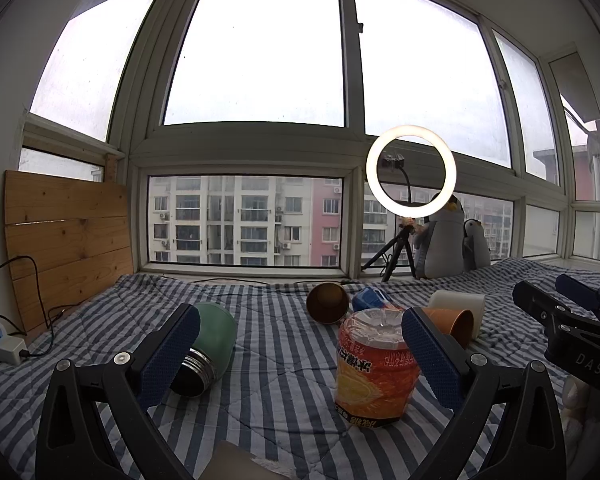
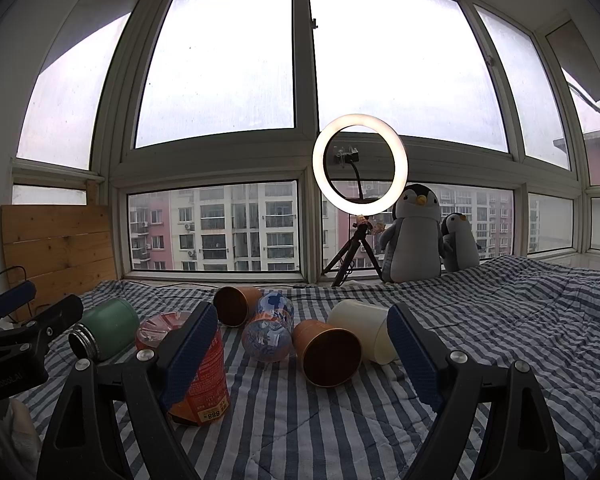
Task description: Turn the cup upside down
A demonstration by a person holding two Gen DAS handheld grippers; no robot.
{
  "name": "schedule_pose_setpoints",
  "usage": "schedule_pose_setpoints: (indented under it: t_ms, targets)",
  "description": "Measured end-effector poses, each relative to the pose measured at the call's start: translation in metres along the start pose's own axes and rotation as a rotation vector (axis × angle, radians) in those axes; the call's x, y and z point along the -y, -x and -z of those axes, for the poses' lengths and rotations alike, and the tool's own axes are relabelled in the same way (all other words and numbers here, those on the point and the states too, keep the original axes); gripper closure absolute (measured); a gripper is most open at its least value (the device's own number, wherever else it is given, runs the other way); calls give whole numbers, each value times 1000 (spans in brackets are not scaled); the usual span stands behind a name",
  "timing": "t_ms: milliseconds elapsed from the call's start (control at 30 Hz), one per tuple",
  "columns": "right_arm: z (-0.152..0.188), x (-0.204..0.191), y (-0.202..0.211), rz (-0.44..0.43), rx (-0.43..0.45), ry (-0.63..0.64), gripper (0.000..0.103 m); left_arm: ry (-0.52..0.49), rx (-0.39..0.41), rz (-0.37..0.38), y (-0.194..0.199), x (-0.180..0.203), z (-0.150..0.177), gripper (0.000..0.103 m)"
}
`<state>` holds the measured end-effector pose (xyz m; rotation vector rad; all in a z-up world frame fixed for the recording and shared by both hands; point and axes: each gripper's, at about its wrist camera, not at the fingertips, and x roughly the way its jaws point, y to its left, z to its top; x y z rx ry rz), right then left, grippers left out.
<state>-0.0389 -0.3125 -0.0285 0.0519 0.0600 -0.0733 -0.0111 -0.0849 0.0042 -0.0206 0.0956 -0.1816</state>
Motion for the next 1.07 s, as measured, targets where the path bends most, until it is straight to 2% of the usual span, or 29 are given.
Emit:
schedule_pose_setpoints:
  t_ms: [1067]
  targets:
    - [0,1,0,0,0,0,19,6,2,-4,1,-2,-1,1]
